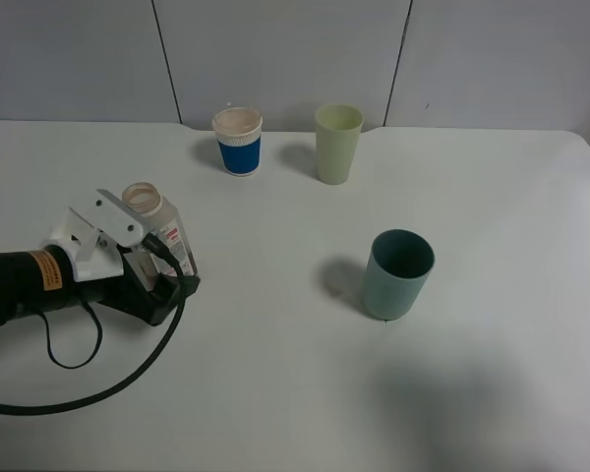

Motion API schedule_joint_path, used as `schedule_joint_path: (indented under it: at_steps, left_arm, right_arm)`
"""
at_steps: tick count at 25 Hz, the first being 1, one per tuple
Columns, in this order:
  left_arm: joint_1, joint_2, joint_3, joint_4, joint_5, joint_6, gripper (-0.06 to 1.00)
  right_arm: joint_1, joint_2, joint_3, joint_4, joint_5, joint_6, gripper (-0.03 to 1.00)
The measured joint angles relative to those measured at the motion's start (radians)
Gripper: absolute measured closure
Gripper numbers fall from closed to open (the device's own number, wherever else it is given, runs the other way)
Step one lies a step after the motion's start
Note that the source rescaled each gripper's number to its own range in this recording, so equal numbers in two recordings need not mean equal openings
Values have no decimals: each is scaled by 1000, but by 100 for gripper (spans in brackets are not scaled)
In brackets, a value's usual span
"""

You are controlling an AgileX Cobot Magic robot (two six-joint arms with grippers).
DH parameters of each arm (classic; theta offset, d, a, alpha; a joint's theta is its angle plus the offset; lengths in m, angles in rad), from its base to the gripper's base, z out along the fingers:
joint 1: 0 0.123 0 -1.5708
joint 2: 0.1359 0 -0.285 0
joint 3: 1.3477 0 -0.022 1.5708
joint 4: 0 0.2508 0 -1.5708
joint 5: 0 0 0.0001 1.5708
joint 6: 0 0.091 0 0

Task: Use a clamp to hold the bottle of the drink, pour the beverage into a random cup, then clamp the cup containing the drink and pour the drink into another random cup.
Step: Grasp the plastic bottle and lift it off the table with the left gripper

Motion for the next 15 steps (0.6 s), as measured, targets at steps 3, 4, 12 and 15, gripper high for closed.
schedule_joint_path:
  at_steps: [3, 4, 12, 15]
  left_arm:
    - [8, 69, 0, 1, -99, -1, -6]
    - [12, 94, 0, 2, -134, -1, -6]
    - [14, 144, 0, 6, -210, -1, -6]
    - [14, 145, 0, 6, -211, 1, -6]
  right_arm:
    - [0, 0, 0, 0, 0, 0, -3]
    - [0, 0, 0, 0, 0, 0, -3]
    - [0, 0, 0, 0, 0, 0, -3]
    - [0, 0, 0, 0, 0, 0, -3]
